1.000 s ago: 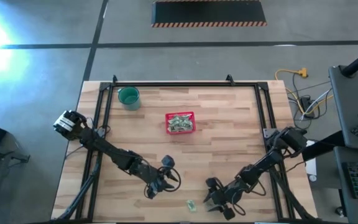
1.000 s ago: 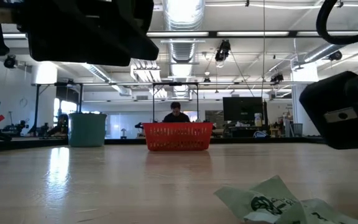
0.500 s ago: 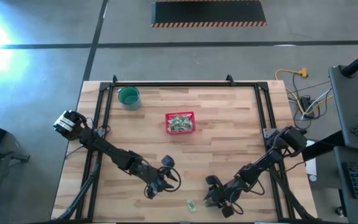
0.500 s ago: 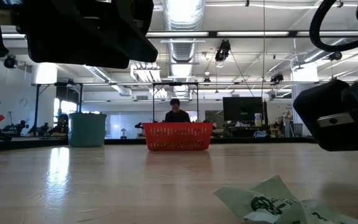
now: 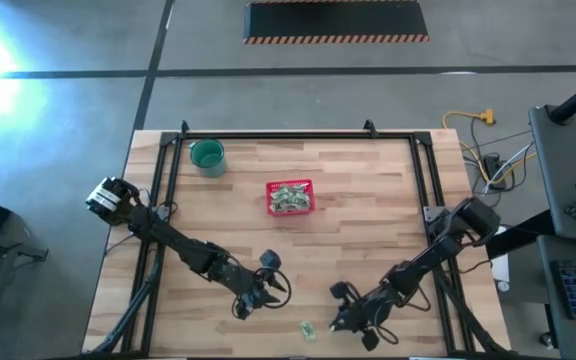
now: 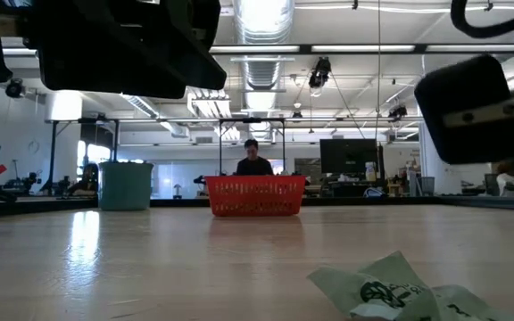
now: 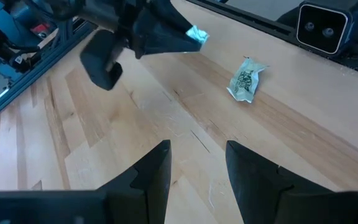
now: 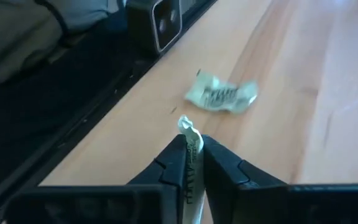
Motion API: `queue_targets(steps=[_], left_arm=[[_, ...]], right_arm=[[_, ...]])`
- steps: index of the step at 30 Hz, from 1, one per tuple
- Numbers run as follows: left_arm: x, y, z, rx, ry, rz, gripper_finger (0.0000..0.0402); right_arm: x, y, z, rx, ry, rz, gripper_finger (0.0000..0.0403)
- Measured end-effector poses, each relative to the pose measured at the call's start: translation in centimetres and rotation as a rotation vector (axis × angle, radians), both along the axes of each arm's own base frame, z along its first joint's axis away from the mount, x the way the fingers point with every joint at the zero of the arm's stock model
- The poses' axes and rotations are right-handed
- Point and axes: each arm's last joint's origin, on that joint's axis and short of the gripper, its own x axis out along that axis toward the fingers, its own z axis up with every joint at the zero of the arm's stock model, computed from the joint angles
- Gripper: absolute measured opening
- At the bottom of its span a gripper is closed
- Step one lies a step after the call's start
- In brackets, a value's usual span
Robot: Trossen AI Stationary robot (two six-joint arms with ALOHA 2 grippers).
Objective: Pick and place items into bin
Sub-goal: Put the stevia packet into the red bin
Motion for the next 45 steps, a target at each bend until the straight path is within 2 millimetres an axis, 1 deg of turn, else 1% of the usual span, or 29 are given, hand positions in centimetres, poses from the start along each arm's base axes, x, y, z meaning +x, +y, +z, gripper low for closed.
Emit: queue_targets(steps=[5, 9, 13, 17, 20, 23, 28, 34, 38, 42, 45], left_arm=[[0.0, 0.0, 0.0, 0.001, 0.002, 0.000, 0.0137], [-0.2, 0.1, -0.3, 0.021, 0.031, 0.005, 0.0137], [-0.4, 0.4, -0.7, 0.075, 0.065, 0.051, 0.0137], [-0.9, 0.9, -0.9, 0.143, 0.115, 0.103, 0.0137], [-1.4, 1.3, -1.1, 0.188, 0.161, 0.164, 0.0137], [-2.0, 1.9, -1.0, 0.215, 0.195, 0.236, 0.0137], [-3.0, 2.6, -0.2, 0.200, 0.244, 0.334, 0.0137], [-3.5, 2.8, 0.8, 0.161, 0.233, 0.353, 0.0137], [-3.6, 2.8, 0.9, 0.143, 0.232, 0.364, 0.0137], [-3.6, 2.8, 0.9, 0.143, 0.233, 0.363, 0.0137], [-3.6, 2.8, 0.8, 0.145, 0.235, 0.362, 0.0137]], right_arm=[[0.1, -0.2, 0.9, -0.082, -0.082, 0.002, 0.0022], [0.3, -0.7, 1.9, -0.211, -0.183, -0.038, 0.0018], [0.7, -1.7, 3.6, -0.400, -0.309, -0.174, 0.0018], [1.5, -3.7, 5.6, -0.548, -0.382, -0.360, 0.0018], [2.3, -5.8, 6.8, -0.584, -0.392, -0.438, 0.0018], [3.5, -8.6, 8.0, -0.580, -0.394, -0.529, 0.0018], [5.3, -13.8, 8.9, -0.514, -0.378, -0.554, 0.0018], [6.7, -20.1, 8.6, -0.360, -0.320, -0.564, 0.0018], [6.9, -23.7, 8.2, -0.278, -0.284, -0.617, 0.0018], [6.8, -26.5, 7.6, -0.196, -0.250, -0.676, 0.0018], [6.8, -27.7, 6.9, -0.142, -0.220, -0.687, 0.0018]])
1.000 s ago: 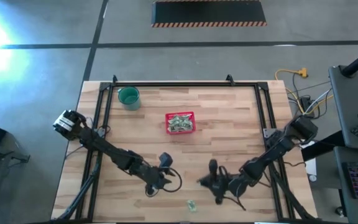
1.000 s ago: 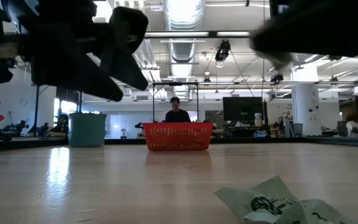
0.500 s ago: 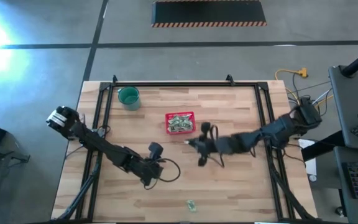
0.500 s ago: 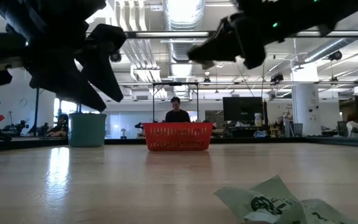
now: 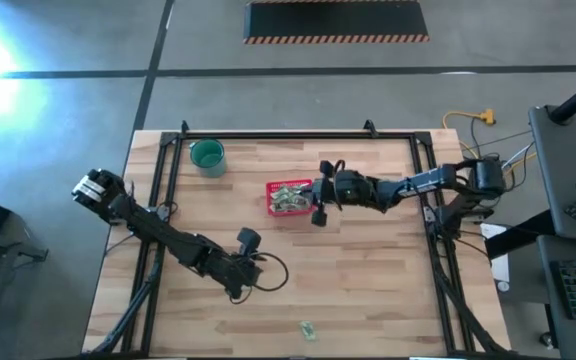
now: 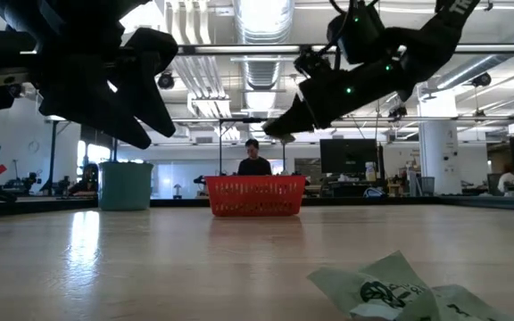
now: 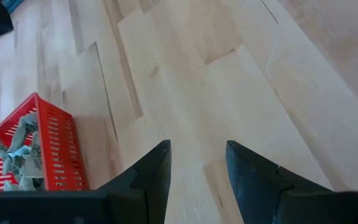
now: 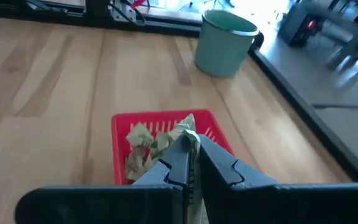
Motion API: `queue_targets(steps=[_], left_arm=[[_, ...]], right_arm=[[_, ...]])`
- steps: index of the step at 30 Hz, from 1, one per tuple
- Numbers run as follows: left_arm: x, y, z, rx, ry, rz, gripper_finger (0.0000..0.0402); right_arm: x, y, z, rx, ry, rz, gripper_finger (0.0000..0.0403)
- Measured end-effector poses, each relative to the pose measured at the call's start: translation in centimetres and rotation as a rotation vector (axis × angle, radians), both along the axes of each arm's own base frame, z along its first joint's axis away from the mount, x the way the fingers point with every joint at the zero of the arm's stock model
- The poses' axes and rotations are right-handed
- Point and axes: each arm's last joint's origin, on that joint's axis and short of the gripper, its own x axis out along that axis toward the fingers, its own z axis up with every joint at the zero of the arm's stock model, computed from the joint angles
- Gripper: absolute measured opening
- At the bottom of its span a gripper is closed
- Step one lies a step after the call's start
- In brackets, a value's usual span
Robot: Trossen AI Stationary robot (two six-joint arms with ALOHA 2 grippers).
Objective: Pick and place items into bin
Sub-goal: Put the stevia packet into the red bin
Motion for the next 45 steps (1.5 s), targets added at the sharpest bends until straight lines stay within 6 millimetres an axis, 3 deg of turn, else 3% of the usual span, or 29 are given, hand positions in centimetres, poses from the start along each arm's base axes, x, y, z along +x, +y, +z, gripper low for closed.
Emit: queue_targets(steps=[8, 20, 26, 33, 39, 45], left_arm=[[0.0, 0.0, 0.0, -0.001, -0.002, 0.000, 0.0137], [0.1, 0.0, 0.0, -0.003, -0.007, 0.000, 0.0137], [0.0, 0.0, 0.0, -0.003, -0.005, 0.000, 0.0137], [-0.1, 0.0, -0.2, 0.000, 0.000, 0.000, 0.0137], [0.1, 0.0, -0.1, -0.015, -0.027, -0.001, 0.0137], [0.2, -0.1, -0.1, -0.017, -0.041, -0.006, 0.0137]], right_arm=[[0.3, -0.8, -1.1, 0.075, -0.008, -0.030, 0.0025], [0.3, -0.8, -0.7, 0.070, -0.032, -0.028, 0.0139], [-0.8, 0.2, 0.7, 0.115, 0.032, 0.077, 0.0167], [-3.2, 4.8, 1.3, 0.394, 0.202, 0.521, 0.0163], [-4.0, 10.5, 0.0, 0.378, 0.256, 0.738, 0.0155], [-4.6, 15.9, -1.4, 0.385, 0.252, 0.846, 0.0146]])
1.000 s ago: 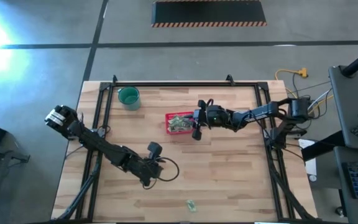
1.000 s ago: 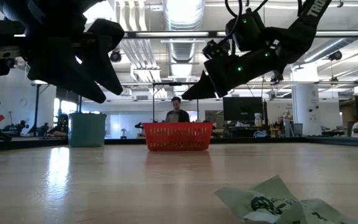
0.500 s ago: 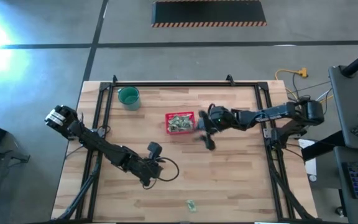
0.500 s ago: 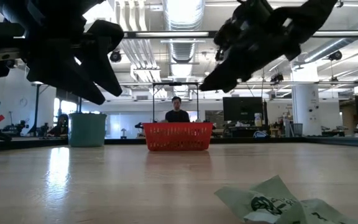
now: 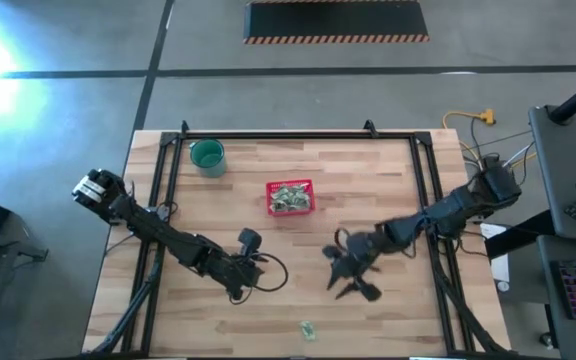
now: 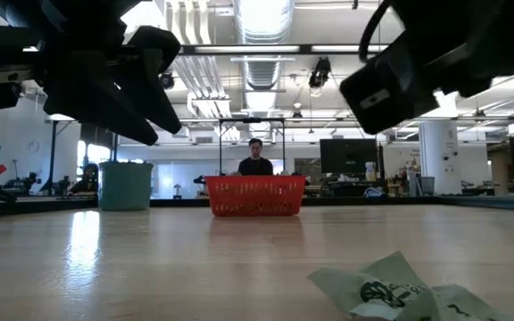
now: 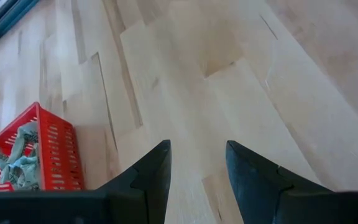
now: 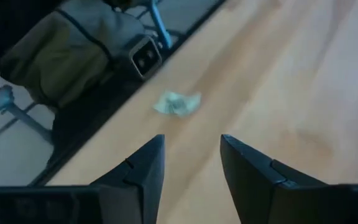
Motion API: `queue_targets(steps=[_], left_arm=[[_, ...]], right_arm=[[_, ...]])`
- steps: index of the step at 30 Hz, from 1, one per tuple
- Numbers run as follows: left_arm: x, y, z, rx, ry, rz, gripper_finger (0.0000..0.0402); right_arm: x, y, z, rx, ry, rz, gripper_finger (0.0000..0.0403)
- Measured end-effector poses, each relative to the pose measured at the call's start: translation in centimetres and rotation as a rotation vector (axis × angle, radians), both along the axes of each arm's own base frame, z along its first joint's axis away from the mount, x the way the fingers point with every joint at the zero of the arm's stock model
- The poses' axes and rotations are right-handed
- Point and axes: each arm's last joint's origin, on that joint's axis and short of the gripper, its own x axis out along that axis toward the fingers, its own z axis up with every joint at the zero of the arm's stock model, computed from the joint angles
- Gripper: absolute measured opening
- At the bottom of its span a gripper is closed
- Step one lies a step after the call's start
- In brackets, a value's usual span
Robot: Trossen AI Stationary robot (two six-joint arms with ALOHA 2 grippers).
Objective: Pick and place items into bin
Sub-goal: Put the stevia packet into the red bin
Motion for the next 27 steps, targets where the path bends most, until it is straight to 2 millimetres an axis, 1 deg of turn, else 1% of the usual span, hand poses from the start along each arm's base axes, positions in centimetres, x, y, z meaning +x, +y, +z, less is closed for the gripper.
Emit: queue_targets(steps=[4, 8, 13, 18, 22, 27], left_arm=[[0.0, 0.0, 0.0, 0.002, 0.003, 0.000, 0.0137], [0.0, 0.0, -0.1, 0.001, 0.003, 0.002, 0.0137], [-0.1, 0.1, -0.3, 0.005, 0.010, 0.002, 0.0137], [-0.1, 0.1, -0.3, 0.002, 0.005, 0.002, 0.0137], [-0.1, 0.1, -0.3, -0.005, -0.007, 0.001, 0.0137], [-0.1, 0.1, -0.4, -0.002, -0.004, 0.001, 0.0137]], right_arm=[[0.4, 2.6, -1.0, -0.062, -0.122, -0.025, 0.0141], [1.0, 4.1, -2.1, -0.093, -0.164, 0.003, 0.0139], [2.4, 4.7, -3.9, -0.057, -0.122, -0.084, 0.0148], [3.7, 5.3, -5.8, -0.049, -0.068, -0.094, 0.0168], [4.4, 5.7, -5.7, -0.057, -0.044, -0.082, 0.0186], [4.5, 5.8, -5.6, -0.051, -0.033, -0.059, 0.0204]])
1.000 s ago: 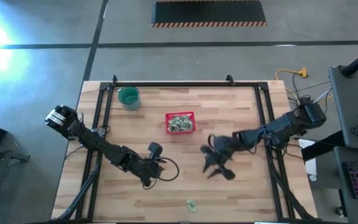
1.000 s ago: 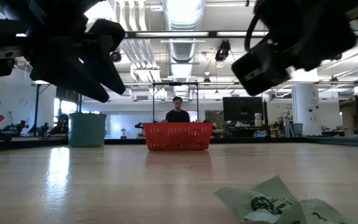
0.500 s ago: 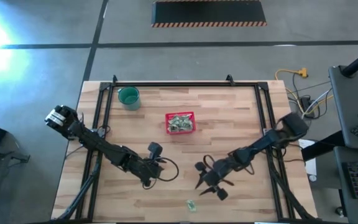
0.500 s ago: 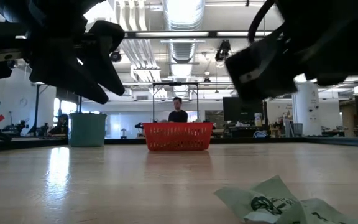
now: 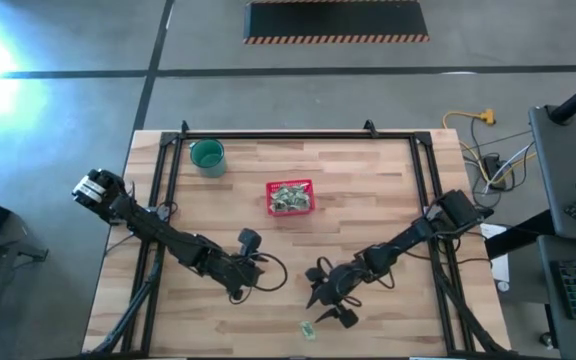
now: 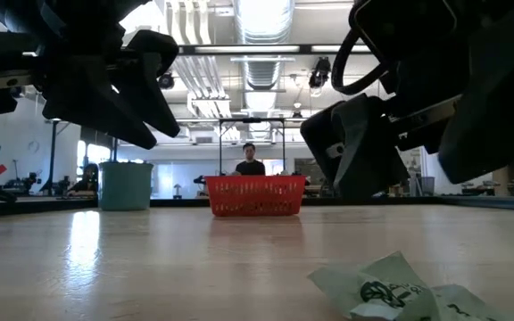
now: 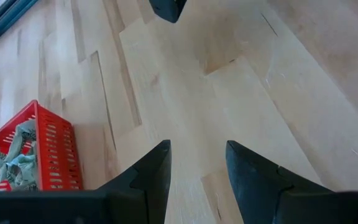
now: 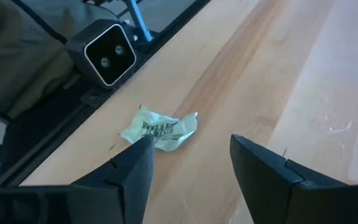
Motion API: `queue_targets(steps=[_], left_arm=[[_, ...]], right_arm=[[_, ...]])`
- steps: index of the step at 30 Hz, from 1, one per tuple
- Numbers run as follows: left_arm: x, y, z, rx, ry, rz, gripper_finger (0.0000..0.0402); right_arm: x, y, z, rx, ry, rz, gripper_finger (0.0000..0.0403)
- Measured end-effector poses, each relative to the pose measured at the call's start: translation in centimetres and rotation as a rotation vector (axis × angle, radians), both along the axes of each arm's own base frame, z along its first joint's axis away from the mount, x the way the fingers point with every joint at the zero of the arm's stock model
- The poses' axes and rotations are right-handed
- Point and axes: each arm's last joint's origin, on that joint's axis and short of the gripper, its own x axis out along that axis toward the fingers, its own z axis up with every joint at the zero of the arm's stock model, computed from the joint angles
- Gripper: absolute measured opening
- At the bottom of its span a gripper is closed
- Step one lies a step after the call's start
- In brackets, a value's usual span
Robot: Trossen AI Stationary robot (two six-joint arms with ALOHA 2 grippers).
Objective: Pick and place items into bin
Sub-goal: Put the stevia packet into the red bin
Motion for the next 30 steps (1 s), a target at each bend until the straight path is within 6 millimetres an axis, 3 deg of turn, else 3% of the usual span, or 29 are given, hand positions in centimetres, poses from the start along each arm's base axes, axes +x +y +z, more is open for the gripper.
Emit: queue_targets(steps=[30], left_arm=[[-0.2, 0.1, -0.3, 0.004, 0.007, 0.000, 0.0137]], right_arm=[[1.2, 1.9, -0.2, -0.038, 0.026, 0.069, 0.0212]])
